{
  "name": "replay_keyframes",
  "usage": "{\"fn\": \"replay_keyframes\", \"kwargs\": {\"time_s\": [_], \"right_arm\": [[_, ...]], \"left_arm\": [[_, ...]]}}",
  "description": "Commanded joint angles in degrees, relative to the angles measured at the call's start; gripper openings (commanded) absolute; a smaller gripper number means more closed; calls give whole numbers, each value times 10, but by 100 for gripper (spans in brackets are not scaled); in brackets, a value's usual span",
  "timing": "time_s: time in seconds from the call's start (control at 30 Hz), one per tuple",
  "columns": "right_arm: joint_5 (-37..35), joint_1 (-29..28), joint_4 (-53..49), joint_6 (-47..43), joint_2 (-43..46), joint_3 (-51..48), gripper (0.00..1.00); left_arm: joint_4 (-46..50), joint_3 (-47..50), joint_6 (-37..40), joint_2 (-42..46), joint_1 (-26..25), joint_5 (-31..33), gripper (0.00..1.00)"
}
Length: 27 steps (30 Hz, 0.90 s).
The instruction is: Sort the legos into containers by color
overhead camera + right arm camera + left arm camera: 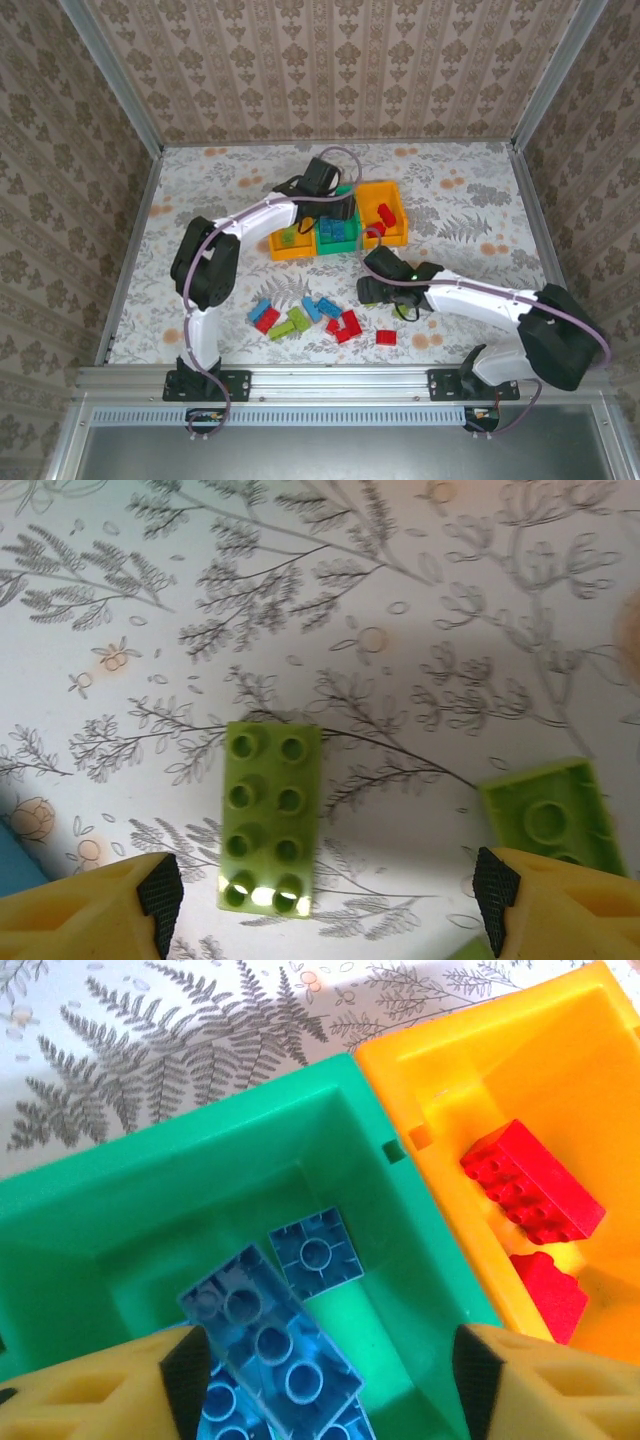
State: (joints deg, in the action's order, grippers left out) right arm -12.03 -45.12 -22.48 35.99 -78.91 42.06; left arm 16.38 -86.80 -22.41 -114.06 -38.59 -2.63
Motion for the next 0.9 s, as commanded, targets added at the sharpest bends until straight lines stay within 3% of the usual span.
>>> {"fn": "replay_keyframes", "kwargs": {"time_s": [0.0, 0.13, 0.2, 0.57, 0.87], "right_arm": [[-18, -15, -12, -7, -43, 40, 79], [-25, -17, -28, -6, -86, 68, 78], [-20, -18, -31, -7, -103, 78, 76], [-4, -16, -69, 6, -180, 113, 69], [8, -16, -67, 5, -193, 135, 40]], "left_arm": [[-43, 52, -17, 71, -1, -4, 82], [-82, 124, -15, 146, -2, 13, 97], [-93, 160, -15, 185, -1, 32, 99], [-34, 309, -51, 351, 16, 207, 100], [-42, 438, -56, 483, 31, 227, 100]]}}
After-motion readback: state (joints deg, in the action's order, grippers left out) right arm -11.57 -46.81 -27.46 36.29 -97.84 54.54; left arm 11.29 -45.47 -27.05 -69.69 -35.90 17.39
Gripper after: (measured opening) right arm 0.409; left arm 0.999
